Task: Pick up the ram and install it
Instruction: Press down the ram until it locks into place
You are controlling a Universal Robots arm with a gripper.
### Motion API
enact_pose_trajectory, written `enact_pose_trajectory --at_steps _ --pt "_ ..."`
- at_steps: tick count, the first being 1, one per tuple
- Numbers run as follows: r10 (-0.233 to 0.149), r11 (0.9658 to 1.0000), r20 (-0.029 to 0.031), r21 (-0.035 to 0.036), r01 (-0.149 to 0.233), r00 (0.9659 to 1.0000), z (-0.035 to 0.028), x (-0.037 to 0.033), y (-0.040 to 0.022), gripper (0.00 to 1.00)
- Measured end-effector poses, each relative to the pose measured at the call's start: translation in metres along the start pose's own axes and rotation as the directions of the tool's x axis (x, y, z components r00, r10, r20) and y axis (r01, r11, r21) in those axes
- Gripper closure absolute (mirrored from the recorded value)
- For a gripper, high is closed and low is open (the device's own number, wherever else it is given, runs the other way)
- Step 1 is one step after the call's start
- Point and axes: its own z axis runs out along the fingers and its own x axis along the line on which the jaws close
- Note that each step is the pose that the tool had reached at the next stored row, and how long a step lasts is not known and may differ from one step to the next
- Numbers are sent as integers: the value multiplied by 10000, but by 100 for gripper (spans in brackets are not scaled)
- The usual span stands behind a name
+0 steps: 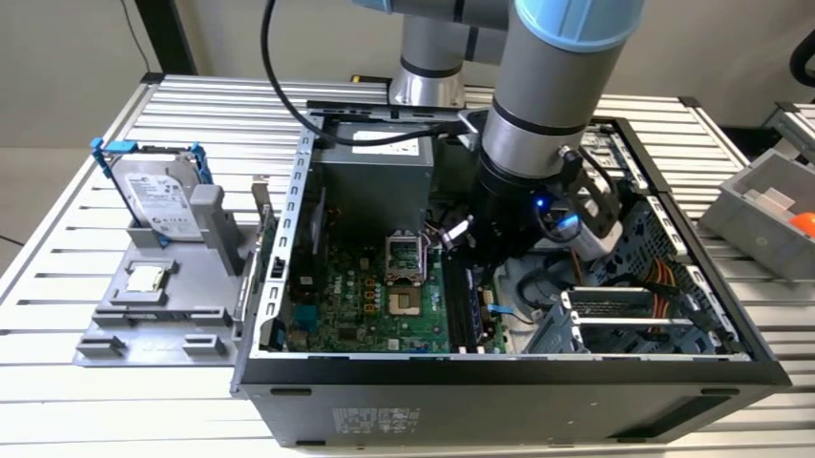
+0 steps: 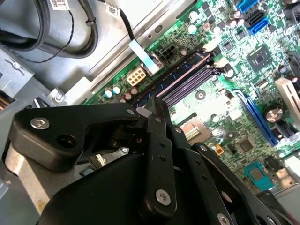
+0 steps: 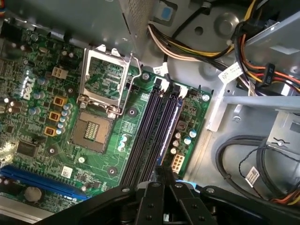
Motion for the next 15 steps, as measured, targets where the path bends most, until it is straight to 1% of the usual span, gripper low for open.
enact_pose_trajectory --at_steps 4,7,12,15 --pt "-300 9996 10 2 300 9995 0 -1 2 100" --pt "-581 9983 21 2 581 9983 0 -1 4 100" --pt "-1011 9949 53 -34 1011 9949 0 -2 7 100" --pt "-1309 9914 79 -66 1309 9914 0 -3 9 100"
